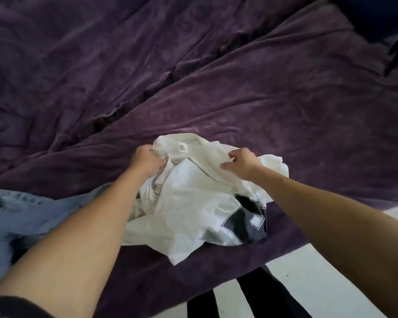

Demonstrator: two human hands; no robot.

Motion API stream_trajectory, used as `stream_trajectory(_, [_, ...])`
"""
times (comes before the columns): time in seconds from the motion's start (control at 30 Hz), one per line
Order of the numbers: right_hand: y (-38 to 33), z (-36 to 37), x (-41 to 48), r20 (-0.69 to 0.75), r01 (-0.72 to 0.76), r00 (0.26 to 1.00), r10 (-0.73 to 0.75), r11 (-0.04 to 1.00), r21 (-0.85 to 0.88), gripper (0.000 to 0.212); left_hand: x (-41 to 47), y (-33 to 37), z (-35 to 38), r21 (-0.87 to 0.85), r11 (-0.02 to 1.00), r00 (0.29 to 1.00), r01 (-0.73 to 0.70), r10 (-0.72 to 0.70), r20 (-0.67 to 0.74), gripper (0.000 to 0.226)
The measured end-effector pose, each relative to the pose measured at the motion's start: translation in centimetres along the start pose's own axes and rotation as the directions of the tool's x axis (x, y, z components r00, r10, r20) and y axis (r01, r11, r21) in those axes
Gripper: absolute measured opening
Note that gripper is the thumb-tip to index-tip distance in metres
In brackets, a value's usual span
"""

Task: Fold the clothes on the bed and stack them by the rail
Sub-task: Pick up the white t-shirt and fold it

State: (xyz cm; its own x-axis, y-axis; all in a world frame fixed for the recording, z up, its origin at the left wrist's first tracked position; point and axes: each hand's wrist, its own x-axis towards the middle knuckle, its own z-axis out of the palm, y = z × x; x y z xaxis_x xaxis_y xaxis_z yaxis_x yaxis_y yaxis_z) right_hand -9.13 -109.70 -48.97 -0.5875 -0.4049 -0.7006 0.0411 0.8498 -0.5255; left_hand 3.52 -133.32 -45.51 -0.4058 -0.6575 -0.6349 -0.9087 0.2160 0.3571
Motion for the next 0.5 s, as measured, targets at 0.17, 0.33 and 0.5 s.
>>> stream_trajectory(0.17, [-1.6, -2.8, -7.6, -0.059, 0.255, 0.967, -0.249, 0.916, 0.309, 0.037, -2.2, 0.6, -1.5, 0.042, 0.998, 0.997, -0.046, 0.044, 0.069, 0.071])
stream_trajectory(0.33, [-3.1, -7.0, -16.4, -0.251, 0.498, 0.862, -0.440, 0.826, 0.264, 0.033, -3.0, 4.6, -0.8, 0.144, 0.947, 0.952, -0.286, 0.264, 0.153, 0.055])
stream_trajectory(0.5, [-1.3, -9.6, -22.5, -0.458, 0.543, 0.805, -0.377, 0.780, 0.312, 0.010, -4.6, 5.4, 0.7, 0.116, 0.913, 0.919, -0.392, 0.394, 0.003, 0.009])
